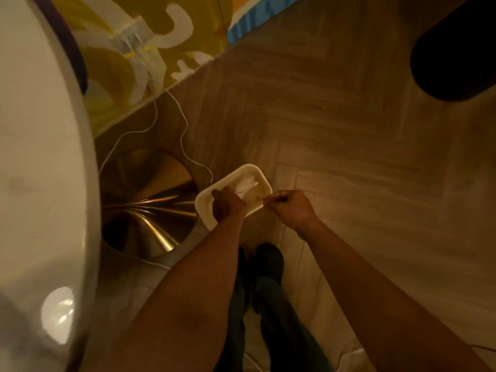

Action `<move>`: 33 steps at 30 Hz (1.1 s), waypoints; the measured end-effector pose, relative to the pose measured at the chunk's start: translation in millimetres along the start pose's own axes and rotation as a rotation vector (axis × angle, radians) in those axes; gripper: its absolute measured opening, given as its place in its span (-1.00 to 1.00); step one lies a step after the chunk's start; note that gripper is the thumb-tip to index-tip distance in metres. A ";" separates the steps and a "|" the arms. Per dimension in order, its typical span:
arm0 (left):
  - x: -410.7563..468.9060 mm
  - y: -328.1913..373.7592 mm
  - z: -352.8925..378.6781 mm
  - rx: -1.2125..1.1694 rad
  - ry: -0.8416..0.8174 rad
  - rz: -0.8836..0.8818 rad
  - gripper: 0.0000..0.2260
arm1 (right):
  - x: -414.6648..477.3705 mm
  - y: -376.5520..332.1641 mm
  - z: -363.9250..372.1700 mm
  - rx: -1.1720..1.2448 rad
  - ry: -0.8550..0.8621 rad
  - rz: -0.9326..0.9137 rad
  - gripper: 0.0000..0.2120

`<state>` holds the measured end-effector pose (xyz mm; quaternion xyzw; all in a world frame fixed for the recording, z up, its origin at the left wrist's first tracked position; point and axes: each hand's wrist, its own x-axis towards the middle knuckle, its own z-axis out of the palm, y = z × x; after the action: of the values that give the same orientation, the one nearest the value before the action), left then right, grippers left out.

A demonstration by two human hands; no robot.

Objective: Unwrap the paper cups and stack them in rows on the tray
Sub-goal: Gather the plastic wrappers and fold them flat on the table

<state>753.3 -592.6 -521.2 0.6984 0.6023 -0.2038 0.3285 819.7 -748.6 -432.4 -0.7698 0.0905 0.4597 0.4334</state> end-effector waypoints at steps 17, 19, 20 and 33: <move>0.7 -35.1 10.4 0.115 -0.195 0.006 -0.60 | 12.7 16.5 -6.8 -0.307 0.009 0.024 -0.83; -24.0 -33.5 -7.8 0.082 -0.247 0.039 -0.64 | -4.4 2.7 -4.8 -0.314 -0.006 0.011 -0.85; -38.8 -33.4 -17.8 0.095 -0.285 0.074 -0.66 | -15.6 -6.6 -3.5 -0.322 -0.013 0.000 -0.86; -266.6 2.5 -233.4 -0.217 -0.388 0.419 -0.79 | -212.8 -210.4 19.3 -0.252 0.001 -0.375 -0.89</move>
<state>678.8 -616.9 -175.7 0.7162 0.3896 -0.1956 0.5450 801.4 -661.4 -146.1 -0.8214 -0.1121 0.3787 0.4115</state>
